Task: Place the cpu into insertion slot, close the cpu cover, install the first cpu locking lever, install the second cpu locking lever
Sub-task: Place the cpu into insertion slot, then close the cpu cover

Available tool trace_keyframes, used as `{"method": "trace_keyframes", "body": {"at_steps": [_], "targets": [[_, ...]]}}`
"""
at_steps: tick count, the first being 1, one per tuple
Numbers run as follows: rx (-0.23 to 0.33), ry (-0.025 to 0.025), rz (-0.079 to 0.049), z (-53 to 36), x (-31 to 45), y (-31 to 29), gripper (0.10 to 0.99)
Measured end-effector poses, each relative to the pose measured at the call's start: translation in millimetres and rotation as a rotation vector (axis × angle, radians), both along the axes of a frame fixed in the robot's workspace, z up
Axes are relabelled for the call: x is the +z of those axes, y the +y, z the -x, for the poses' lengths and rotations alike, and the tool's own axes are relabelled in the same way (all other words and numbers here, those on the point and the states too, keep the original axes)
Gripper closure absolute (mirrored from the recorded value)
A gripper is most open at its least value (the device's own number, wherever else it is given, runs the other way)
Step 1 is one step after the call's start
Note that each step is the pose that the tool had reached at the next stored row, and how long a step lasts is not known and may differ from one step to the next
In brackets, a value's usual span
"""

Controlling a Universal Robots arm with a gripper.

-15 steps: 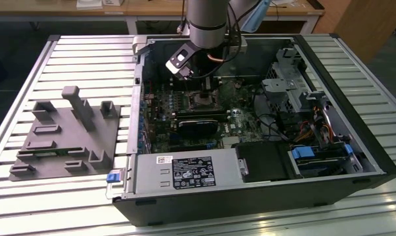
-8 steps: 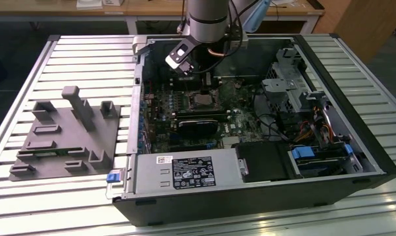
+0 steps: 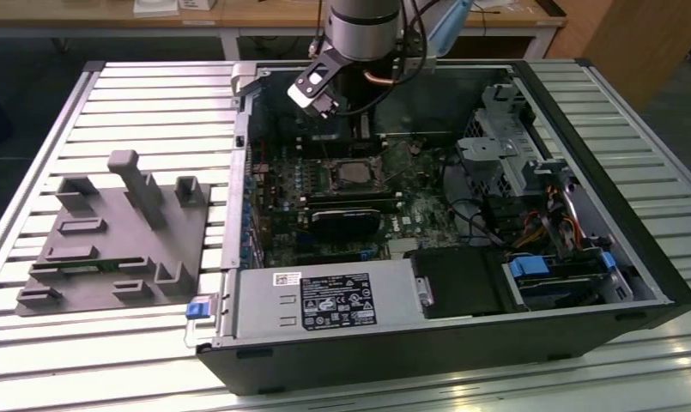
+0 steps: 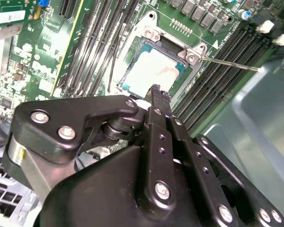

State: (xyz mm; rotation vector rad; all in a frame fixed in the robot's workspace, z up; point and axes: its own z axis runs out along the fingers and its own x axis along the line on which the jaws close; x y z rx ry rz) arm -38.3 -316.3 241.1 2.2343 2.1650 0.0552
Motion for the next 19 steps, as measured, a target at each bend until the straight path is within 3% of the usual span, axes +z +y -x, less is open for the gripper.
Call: {"method": "trace_keyframes", "body": {"at_steps": [6,19], "targets": [[0.0,-0.0017,0.0,0.0,12.5,-0.1,0.98],[0.0,-0.002,0.0,-3.2,13.0,0.3,0.98]]}}
